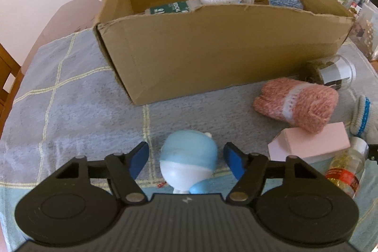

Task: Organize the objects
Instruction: 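Grasp light blue figurine with left gripper while right gripper grasps white blue-cuffed sock, then carry figurine with left gripper into box while right gripper carries sock above box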

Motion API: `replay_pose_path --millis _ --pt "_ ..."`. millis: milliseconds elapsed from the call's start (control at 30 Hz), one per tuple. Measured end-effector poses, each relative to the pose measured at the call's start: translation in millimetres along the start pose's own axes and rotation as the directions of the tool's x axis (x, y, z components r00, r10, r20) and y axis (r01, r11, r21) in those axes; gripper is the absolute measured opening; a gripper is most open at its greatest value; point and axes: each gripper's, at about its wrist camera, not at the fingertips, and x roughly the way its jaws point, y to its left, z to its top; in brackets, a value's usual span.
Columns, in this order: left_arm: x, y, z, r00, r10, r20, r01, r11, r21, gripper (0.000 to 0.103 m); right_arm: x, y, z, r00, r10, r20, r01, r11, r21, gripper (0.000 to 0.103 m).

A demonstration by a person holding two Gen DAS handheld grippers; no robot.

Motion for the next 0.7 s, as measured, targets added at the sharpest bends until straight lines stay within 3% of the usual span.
replay_pose_path --millis 167,300,433,700 --pt "0 1 3 1.0 -0.024 0.001 0.024 1.0 -0.02 0.054 -2 3 1 1.0 0.005 0.011 -0.005 1.0 -0.017 0.099" --pt "1 0 4 1.0 -0.029 0.0 0.029 0.999 -0.016 0.047 -7 2 3 1.0 0.01 0.016 -0.01 1.0 -0.01 0.086" --pt "0 0 5 0.999 -0.034 -0.008 0.034 0.999 -0.004 0.046 -3 -6 9 1.0 0.007 0.009 -0.007 1.0 -0.016 0.077" --pt "-15 3 7 0.998 -0.064 -0.025 0.065 0.996 0.054 0.045 -15 -1 10 1.0 0.004 0.008 -0.004 1.0 -0.027 0.072"
